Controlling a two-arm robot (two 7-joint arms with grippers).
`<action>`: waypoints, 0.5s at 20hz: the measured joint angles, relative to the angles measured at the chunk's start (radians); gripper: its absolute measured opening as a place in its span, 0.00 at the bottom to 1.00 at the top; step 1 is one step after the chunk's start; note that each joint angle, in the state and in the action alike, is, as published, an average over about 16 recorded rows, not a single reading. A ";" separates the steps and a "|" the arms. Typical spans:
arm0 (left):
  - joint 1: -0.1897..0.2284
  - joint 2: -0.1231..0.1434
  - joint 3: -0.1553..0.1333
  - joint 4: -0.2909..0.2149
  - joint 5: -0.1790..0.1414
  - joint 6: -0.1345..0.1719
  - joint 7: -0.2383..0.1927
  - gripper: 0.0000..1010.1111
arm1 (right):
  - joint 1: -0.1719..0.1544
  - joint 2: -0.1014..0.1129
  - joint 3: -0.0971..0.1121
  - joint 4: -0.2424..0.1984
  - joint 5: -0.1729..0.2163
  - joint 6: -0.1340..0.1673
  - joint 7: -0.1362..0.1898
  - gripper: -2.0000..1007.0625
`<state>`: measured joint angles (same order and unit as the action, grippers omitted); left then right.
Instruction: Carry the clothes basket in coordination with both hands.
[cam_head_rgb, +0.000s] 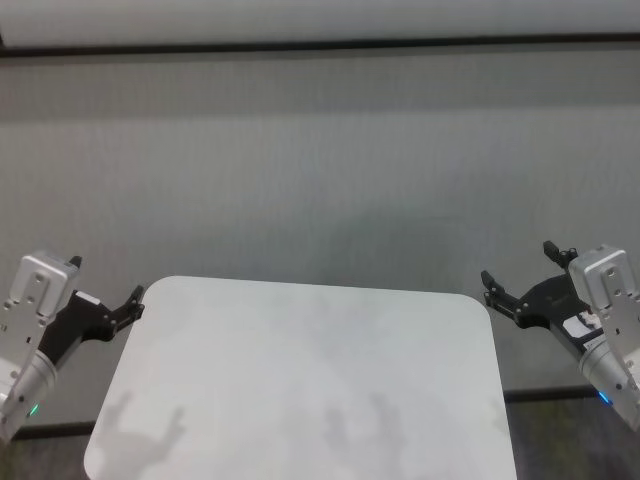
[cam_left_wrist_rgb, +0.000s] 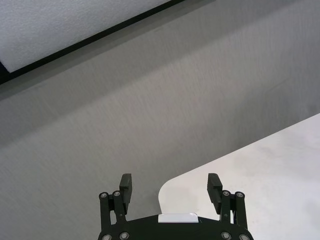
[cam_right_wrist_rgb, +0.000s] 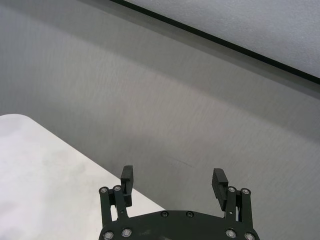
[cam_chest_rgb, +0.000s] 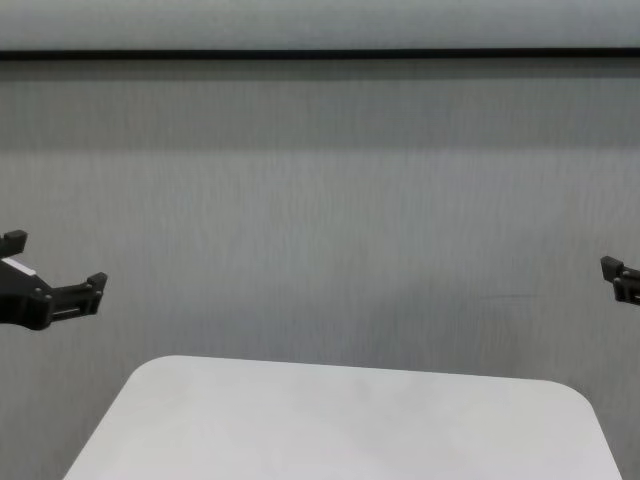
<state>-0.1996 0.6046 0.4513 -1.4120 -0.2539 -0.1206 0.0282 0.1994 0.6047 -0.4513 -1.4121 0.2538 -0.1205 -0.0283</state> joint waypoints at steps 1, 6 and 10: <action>0.000 0.000 0.000 0.000 0.000 0.000 0.000 0.99 | 0.000 0.000 0.000 0.000 0.000 0.000 0.000 0.99; 0.000 0.000 0.000 0.000 0.000 0.000 0.000 0.99 | 0.000 0.000 0.000 0.000 0.000 0.000 0.000 0.99; 0.000 0.000 0.000 0.000 0.000 0.000 0.000 0.99 | 0.000 0.000 0.000 0.000 0.000 0.000 0.000 0.99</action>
<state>-0.1996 0.6046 0.4513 -1.4120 -0.2539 -0.1206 0.0282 0.1994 0.6046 -0.4513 -1.4121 0.2538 -0.1205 -0.0283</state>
